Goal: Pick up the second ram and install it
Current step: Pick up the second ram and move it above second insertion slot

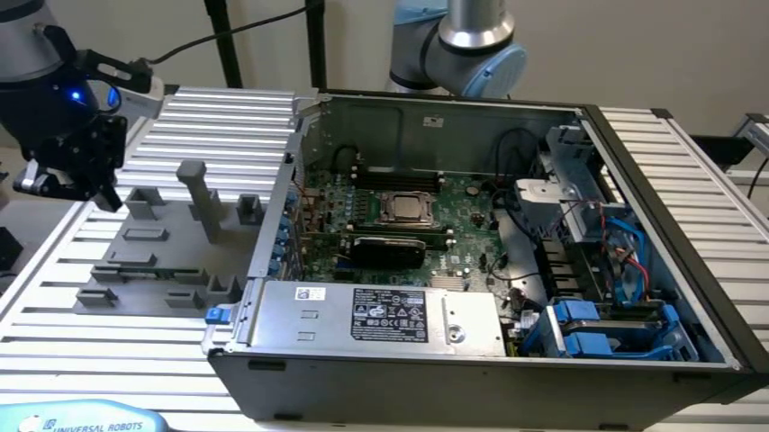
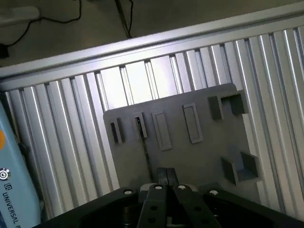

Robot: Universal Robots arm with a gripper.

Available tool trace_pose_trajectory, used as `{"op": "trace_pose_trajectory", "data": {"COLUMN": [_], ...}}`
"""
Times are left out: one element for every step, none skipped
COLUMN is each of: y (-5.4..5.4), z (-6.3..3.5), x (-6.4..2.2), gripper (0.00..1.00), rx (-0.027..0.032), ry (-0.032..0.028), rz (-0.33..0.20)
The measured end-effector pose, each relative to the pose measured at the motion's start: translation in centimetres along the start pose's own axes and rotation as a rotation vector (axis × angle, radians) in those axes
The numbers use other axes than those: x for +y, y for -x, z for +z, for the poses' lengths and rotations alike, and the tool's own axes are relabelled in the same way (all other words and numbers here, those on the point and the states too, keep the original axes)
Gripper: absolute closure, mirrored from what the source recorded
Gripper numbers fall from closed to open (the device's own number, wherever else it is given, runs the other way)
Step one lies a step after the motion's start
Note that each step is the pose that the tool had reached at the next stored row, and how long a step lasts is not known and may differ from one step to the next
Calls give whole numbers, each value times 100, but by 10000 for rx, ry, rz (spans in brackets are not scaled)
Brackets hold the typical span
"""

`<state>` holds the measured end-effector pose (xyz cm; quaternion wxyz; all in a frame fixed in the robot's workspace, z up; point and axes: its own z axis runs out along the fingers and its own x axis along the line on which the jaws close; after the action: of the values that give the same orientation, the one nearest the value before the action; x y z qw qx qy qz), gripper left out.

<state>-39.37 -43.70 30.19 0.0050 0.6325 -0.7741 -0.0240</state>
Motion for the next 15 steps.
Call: {"op": "trace_pose_trajectory", "data": {"y": [0,-1,-1,-1,-1,-1,-1,-1,-1,-1,-1,0,1,1,2], "z": [5,10,15,20,24,28,31,37,44,53,68,84,102,119,136], "x": [0,0,0,-1,-1,-1,-1,-3,-4,-5,-7,-12,-18,-25,-33], "gripper": [89,89,89,89,89,89,89,89,89,89,89,89,89,89,89], "rx": [4,8,7,5,2,-3,-6,-9,-8,-7,-2,5,10,15,19], "ry": [-17,-39,-73,-118,-165,-217,-266,-301,-316,-320,-318,-317,-316,-313,-312], "rz": [-180,-360,-539,-704,-857,-997,-1133,-1269,-1373,-1471,-1562,-1645,-1726,-1801,-1867]}}
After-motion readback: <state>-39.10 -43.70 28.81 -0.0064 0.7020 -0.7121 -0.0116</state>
